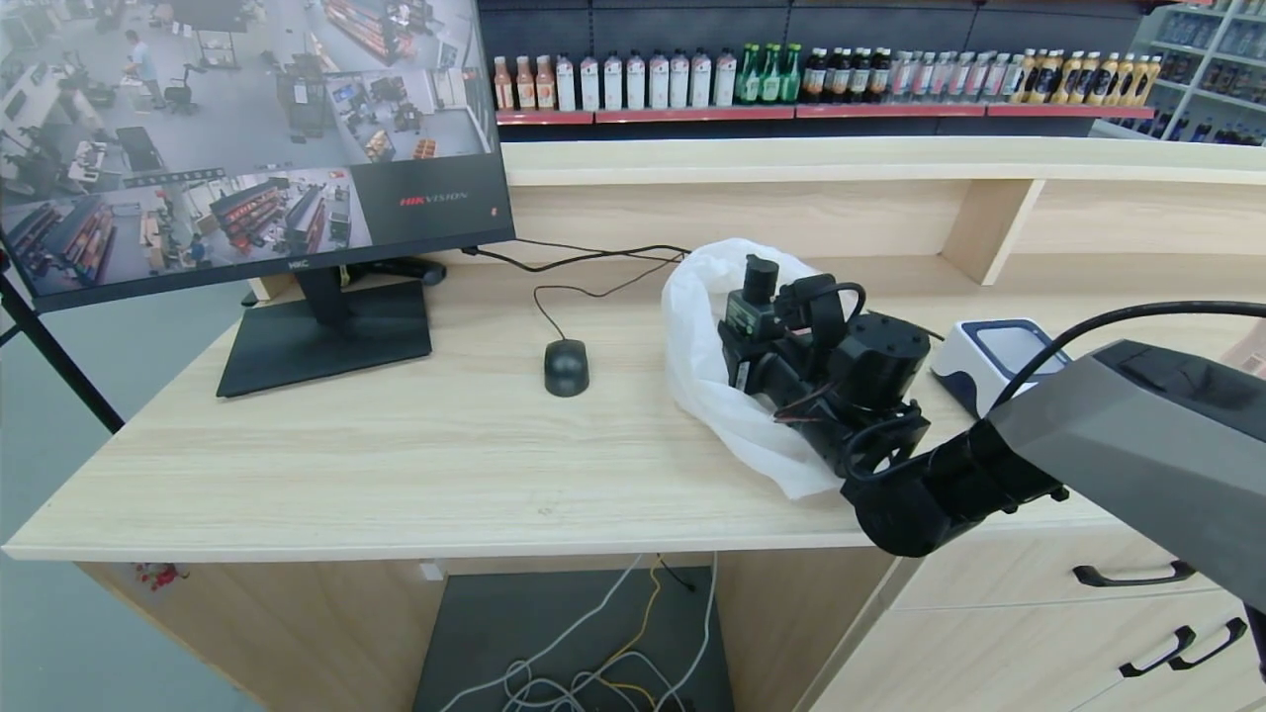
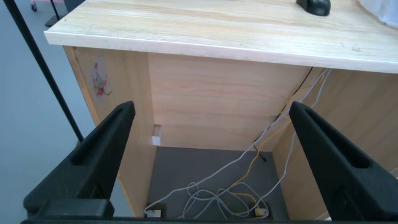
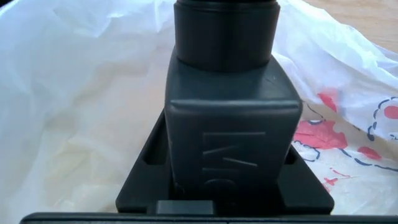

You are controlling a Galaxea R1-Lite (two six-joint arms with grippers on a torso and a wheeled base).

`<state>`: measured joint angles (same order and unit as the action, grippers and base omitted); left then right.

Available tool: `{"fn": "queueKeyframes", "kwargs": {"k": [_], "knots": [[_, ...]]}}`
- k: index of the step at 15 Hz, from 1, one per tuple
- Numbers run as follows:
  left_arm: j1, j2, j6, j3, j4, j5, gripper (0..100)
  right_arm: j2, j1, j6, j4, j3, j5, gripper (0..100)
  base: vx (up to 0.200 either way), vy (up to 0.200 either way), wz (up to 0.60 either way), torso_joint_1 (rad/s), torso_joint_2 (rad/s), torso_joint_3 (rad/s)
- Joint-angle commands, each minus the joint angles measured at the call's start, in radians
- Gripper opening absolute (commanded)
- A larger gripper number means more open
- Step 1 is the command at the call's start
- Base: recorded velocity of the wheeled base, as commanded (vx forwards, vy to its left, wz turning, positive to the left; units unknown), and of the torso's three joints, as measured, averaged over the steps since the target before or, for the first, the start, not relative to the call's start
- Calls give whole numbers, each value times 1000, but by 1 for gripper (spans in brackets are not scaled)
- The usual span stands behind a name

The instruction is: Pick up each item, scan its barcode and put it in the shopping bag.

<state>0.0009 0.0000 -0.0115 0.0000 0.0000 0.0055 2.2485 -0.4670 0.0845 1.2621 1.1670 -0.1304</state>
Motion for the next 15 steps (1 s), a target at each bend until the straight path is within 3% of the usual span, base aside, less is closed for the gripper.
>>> {"fn": "queueKeyframes", "kwargs": {"k": [1, 4, 9, 15], "knots": [[1, 0, 1, 0, 0, 1, 100, 6, -1, 0, 0, -1, -1, 0, 0, 0, 0, 0, 0, 0], [1, 0, -1, 0, 0, 1, 100, 14, -7, -15, 2, 3, -66, 0, 0, 0, 0, 0, 0, 0], [1, 0, -1, 0, 0, 1, 100, 56, -7, -19, 86, -6, -71, 0, 0, 0, 0, 0, 0, 0], [1, 0, -1, 0, 0, 1, 100, 69, -7, -19, 88, -9, -72, 0, 0, 0, 0, 0, 0, 0]]}}
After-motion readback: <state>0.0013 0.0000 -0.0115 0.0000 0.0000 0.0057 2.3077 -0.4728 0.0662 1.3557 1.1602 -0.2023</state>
